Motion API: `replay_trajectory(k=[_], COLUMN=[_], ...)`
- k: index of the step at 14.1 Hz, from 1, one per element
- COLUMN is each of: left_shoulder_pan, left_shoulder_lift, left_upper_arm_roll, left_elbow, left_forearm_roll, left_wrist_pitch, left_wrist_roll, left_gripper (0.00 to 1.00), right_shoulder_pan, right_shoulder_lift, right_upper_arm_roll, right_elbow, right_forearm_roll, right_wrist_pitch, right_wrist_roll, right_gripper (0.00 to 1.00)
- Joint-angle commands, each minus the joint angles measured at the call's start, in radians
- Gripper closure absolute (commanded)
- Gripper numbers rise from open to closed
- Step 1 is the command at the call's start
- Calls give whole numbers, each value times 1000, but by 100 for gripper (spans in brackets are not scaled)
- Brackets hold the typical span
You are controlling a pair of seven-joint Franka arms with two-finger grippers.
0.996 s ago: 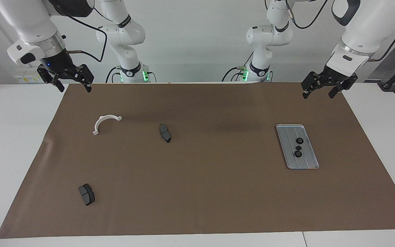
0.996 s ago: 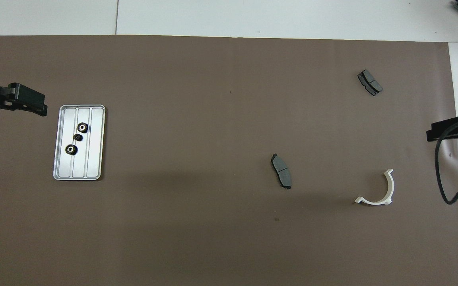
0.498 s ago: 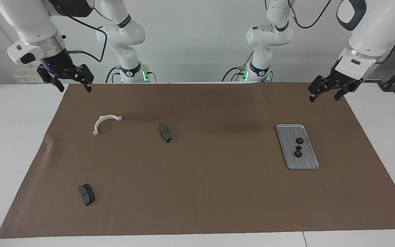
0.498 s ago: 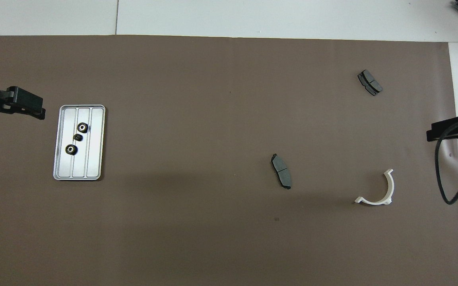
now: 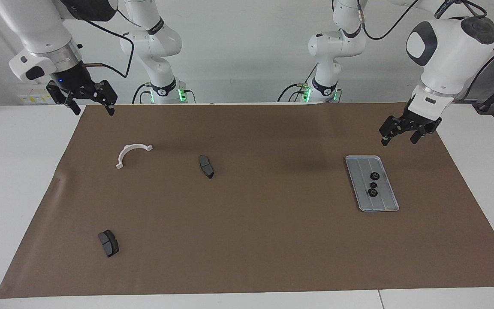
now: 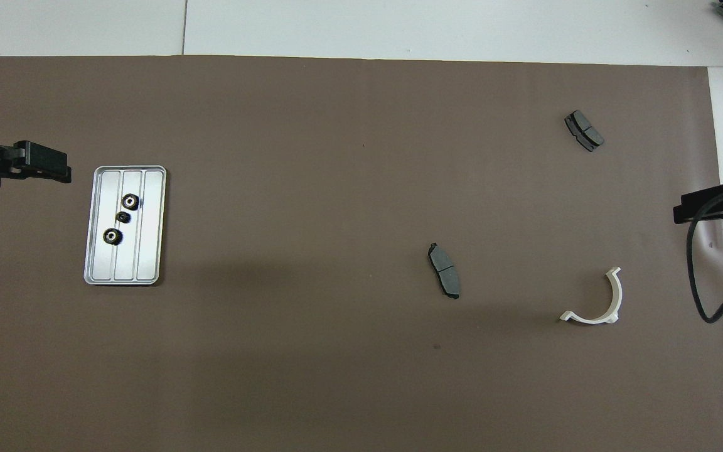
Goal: Place bearing gear from tray to pile
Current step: 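Reach the left gripper down to a black gear on the tray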
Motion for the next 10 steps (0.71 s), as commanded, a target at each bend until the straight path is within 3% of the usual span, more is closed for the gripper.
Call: replay_trajectory(k=[1, 10], left_shoulder_pan=[19, 30], left_shoulder_lift=[-6, 37], left_upper_arm_roll=[-5, -5], left_elbow=[-109, -272], left_forearm_roll=[18, 18], left_wrist_pitch=[121, 298], left_wrist_roll=[26, 166], left_gripper=[0, 0], right_shoulder_pan=[-2, -3], right_shoulder_lift=[-13, -13], right_upper_arm_roll=[1, 1], right_elbow=[-16, -16], right_forearm_roll=[26, 26], right_wrist_pitch=[6, 6], right_wrist_roll=[12, 12], right_gripper=[0, 0])
